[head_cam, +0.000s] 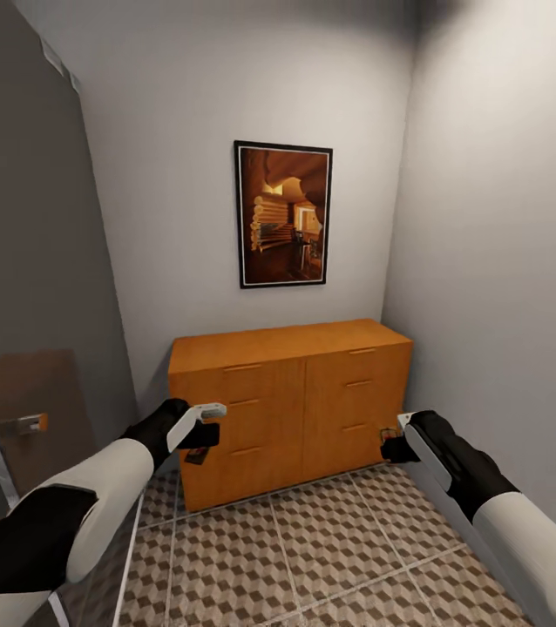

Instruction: Take the four mousetraps from the cabinet in the bathroom and place them on the bathroom floor. Make sure all four end up on the same floor surface, and ensure that at least two of them are either under or directly next to the same bathroom sink.

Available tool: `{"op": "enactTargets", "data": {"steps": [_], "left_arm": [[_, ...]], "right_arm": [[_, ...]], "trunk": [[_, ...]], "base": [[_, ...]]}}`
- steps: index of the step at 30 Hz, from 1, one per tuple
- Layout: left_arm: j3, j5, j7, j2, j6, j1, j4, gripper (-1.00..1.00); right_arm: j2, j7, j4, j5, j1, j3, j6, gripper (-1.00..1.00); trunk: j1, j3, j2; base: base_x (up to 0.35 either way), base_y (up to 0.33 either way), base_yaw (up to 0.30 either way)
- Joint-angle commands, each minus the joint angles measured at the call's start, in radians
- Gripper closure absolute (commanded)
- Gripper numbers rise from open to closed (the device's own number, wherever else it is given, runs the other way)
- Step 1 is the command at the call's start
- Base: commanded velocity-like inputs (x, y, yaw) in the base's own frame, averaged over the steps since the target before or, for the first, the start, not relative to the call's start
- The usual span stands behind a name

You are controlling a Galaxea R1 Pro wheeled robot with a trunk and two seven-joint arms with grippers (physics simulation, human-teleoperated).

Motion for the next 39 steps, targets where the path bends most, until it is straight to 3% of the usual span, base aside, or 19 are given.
{"op": "enactTargets", "data": {"steps": [1,6,10,18,27,32,39], "left_arm": [[-0.006,0.01,0.008,-0.001,-0.013,-0.001,0.016,1.0],[-0.005,0.01,0.005,-0.019,-0.149,-0.001,0.162,1.0],[-0.004,0.011,0.003,-0.037,-0.199,0.001,0.211,1.0],[-0.004,0.008,0.001,-0.048,-0.217,0.052,0.227,1.0],[-0.003,0.011,0.001,-0.048,-0.296,0.134,0.229,1.0],[-0.003,0.011,-0.001,-0.041,-0.317,0.189,0.229,1.0],[-0.003,0.013,-0.001,-0.036,-0.398,0.261,0.229,1.0]], "right_arm": [[-0.001,-0.01,0.001,-0.014,-0.001,0.005,0.001,1.0],[0.001,-0.01,0.036,-0.015,-0.001,0.005,-0.01,1.0],[0.001,-0.01,0.07,-0.017,-0.001,0.005,-0.036,1.0],[0.005,-0.01,0.163,-0.017,-0.001,0.006,-0.099,1.0],[0.058,-0.009,0.351,0.018,0.0,0.008,-0.24,1.0],[0.072,0.002,0.434,0.039,-0.001,0.012,-0.292,1.0],[0.088,0.061,0.555,0.047,-0.001,0.037,-0.398,1.0]], "trunk": [[-0.001,-0.001,-0.001],[-0.001,-0.001,-0.001],[-0.001,-0.001,-0.001],[-0.001,-0.001,-0.001],[-0.001,-0.001,-0.001],[-0.001,-0.001,-0.001],[-0.001,-0.001,-0.001]], "base": [[-0.346,0.0,0.0],[-0.346,0.0,0.0],[-0.346,0.0,0.0],[-0.347,0.0,0.0],[-0.347,0.0,0.0],[-0.347,0.0,0.0],[-0.347,0.0,0.0]]}}
